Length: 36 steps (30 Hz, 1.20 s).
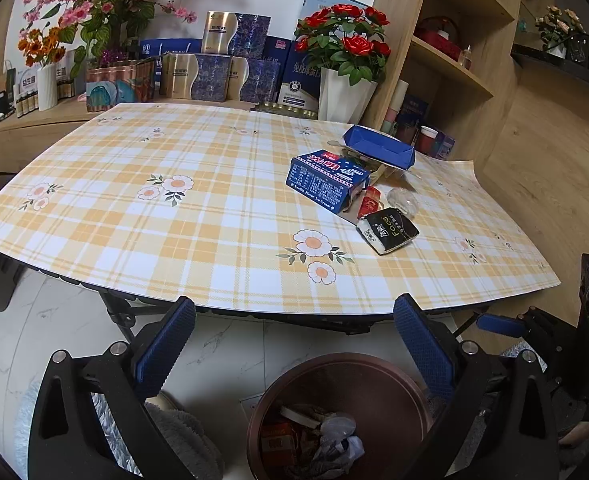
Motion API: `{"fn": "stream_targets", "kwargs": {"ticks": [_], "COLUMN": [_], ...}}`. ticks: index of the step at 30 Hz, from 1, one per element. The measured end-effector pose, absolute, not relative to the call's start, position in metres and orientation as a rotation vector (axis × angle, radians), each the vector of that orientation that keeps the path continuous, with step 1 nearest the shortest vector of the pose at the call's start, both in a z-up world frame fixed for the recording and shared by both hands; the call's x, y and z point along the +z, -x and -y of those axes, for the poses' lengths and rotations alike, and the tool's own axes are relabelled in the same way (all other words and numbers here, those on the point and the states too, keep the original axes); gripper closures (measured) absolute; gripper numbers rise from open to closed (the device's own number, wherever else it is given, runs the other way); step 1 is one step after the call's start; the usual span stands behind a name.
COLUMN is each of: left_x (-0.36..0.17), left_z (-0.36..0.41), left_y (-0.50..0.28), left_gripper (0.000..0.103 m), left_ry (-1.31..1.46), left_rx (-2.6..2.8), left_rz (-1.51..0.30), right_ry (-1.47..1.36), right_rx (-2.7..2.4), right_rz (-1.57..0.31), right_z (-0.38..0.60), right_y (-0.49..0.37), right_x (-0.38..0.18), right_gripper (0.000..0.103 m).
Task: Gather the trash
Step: 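Carry both lids over the brown bin and open both tools, then grasp the black Face tissue pack with the right tool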
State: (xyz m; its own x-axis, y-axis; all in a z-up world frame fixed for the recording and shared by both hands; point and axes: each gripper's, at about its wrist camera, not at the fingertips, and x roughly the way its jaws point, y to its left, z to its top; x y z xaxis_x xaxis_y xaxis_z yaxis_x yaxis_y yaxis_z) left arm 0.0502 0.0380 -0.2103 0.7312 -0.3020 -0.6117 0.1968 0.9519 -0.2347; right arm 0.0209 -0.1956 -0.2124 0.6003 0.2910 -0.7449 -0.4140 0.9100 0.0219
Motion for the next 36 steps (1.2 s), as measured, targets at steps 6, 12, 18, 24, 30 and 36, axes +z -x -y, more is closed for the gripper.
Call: {"fn": "stream_targets", "kwargs": {"ticks": [6,12,18,24,30,36], "left_x": [-0.211,-0.212,-0.217,-0.217,-0.218,-0.220], "left_z": [-0.039,-0.042,-0.043,-0.045,-0.049,-0.049], "left_y": [-0.051,-0.053,-0.060,-0.064,-0.069,-0.074], "left_gripper": [0.006,0.006,0.006,0.006,0.006,0.006], "left_ry": [0.168,0.181,0.197,0.225,0.264,0.271], "left_rx": [-0.270,-0.258,-0.242,-0.243,-0.240,-0.243], "left_rz": [-0.702,-0.707,-0.725,-0.725,-0.735,-0.744], "right_ry": [0.117,0.097,0.108,0.114,0.183,0.184], "right_rx": [0.366,0.335,0.294,0.248,0.224,0.194], "right_rz": [-0.810,-0.809,-0.788,-0.782,-0.840,-0.914], "right_z": [0.206,0.212,0.214,0.203,0.182,0.178], "right_y": [-0.024,-0.030,-0.070,-0.130,-0.170,-0.190], "right_x": [-0.208,-0.203,-0.185,-0.176,-0.195,-0.219], "right_gripper": [0.012,0.012,0.013,0.013,0.013,0.015]}}
